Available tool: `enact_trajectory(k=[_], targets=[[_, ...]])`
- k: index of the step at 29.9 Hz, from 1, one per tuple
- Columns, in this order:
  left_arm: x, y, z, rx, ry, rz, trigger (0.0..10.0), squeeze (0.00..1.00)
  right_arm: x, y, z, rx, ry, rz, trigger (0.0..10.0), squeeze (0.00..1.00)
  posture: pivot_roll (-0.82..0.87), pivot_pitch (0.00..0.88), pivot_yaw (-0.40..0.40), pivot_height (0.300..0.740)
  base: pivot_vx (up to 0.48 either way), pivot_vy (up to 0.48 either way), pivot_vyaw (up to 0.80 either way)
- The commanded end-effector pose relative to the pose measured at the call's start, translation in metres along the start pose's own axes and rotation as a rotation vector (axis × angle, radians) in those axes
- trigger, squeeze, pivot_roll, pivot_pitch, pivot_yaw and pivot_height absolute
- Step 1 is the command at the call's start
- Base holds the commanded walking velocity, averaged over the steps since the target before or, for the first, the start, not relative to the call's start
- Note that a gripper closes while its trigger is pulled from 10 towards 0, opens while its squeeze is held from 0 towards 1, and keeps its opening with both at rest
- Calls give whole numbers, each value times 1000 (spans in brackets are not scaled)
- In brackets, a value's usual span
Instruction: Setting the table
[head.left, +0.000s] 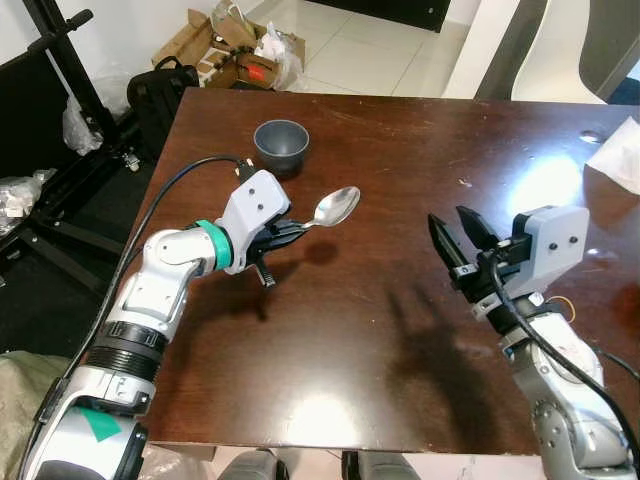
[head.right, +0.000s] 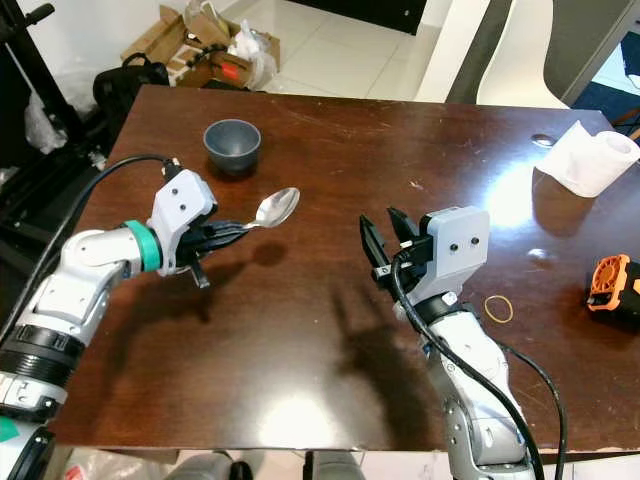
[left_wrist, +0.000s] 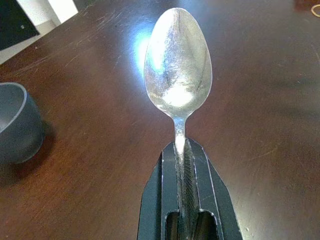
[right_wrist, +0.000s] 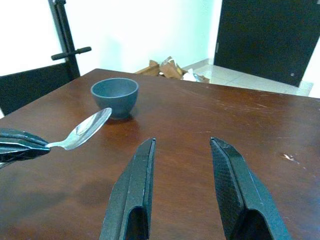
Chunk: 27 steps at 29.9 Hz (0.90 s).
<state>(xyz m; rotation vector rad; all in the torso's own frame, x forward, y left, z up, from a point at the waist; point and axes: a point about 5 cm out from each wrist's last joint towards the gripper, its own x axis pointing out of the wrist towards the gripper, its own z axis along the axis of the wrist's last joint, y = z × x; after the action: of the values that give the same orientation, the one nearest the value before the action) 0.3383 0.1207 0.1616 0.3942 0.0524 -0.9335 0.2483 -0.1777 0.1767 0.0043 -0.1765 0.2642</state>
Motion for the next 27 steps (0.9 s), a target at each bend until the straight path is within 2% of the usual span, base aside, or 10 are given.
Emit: enact_trajectory(k=[1,27], targets=[[-1,-2,-2,-20,3,8,10000,0,-1,-4,-2,-7,5,-27,10000,0,-31,0,51,740,0,0,0],[3,-5,2,-56,-11,39,10000,0,-1,-4,-5,-1,13,-37,10000,0,-30,0,51,740,0,0,0]])
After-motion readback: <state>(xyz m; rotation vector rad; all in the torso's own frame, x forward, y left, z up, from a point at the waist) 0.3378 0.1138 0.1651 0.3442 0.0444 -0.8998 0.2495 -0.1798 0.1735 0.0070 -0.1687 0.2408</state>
